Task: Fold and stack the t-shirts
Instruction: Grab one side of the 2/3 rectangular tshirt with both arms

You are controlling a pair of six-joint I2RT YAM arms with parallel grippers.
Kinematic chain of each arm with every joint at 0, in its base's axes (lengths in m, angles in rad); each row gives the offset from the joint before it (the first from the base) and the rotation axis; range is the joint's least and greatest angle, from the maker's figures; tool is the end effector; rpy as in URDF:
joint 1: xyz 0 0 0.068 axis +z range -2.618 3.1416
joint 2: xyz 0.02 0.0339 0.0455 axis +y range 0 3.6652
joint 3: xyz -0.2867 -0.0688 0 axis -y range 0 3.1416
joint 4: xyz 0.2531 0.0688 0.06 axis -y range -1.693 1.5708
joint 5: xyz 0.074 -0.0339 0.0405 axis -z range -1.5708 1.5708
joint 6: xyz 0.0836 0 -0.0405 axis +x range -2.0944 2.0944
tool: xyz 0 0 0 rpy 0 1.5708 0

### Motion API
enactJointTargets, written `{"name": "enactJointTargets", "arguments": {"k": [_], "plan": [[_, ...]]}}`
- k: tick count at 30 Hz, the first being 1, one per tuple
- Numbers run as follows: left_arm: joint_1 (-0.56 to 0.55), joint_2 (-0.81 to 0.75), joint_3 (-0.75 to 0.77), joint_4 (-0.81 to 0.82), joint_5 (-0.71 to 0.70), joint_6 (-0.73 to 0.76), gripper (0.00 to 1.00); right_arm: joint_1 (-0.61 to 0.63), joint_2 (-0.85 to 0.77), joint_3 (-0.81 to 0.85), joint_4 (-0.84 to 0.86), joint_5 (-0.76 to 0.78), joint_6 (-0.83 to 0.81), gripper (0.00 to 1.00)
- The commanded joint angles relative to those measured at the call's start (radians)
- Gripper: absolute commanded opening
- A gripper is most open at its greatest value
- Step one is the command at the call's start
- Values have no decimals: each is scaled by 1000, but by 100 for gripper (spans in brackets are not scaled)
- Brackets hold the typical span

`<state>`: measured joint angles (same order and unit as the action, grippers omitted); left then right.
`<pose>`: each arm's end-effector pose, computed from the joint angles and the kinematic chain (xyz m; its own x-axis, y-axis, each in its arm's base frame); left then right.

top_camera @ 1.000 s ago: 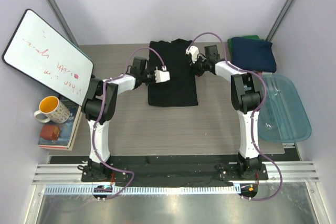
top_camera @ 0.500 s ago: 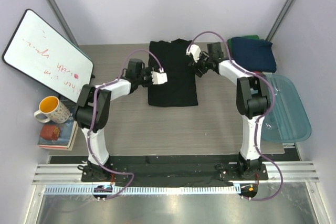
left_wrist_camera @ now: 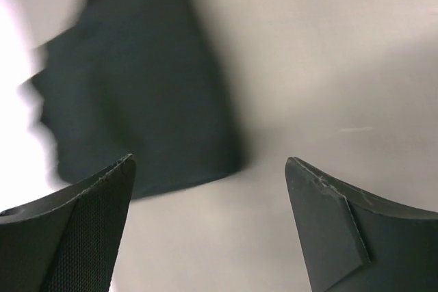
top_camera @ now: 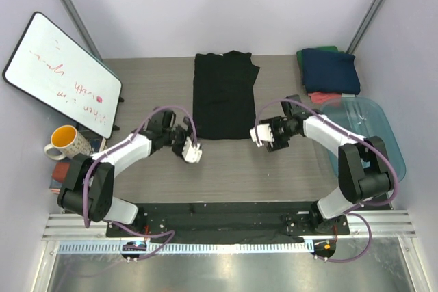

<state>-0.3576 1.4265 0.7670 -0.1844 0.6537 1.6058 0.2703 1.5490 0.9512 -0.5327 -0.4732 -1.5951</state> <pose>0.2715 -0.1557 0.1847 0.6805 0.5926 -0.4309 0.6766 -0.2825 0.6800 0.2982 0.1222 0.1730 0.4459 -0.7998 -0.4018 -0.8612 -0.2611 -0.4361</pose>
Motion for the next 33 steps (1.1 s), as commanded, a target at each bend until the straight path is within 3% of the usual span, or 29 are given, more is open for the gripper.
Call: {"name": "enactJointTargets", "arguments": {"k": [1,11,17,20,24,33], "plan": [[-27,-9,-67,-115,61,241,90,36,-52,-52,-33,-22,-218,72],[-52,130,6,-118,11,230,86,129,63,-46,170,2,-144,71],[-52,175,18,-73,-29,206,86,152,137,-26,204,7,-138,71],[-53,189,28,-58,-55,189,84,152,163,-17,220,10,-128,71],[-52,218,44,-41,-95,169,72,152,178,-5,224,16,-126,70],[-52,311,112,-23,-152,152,69,152,218,24,227,16,-120,70]]}}
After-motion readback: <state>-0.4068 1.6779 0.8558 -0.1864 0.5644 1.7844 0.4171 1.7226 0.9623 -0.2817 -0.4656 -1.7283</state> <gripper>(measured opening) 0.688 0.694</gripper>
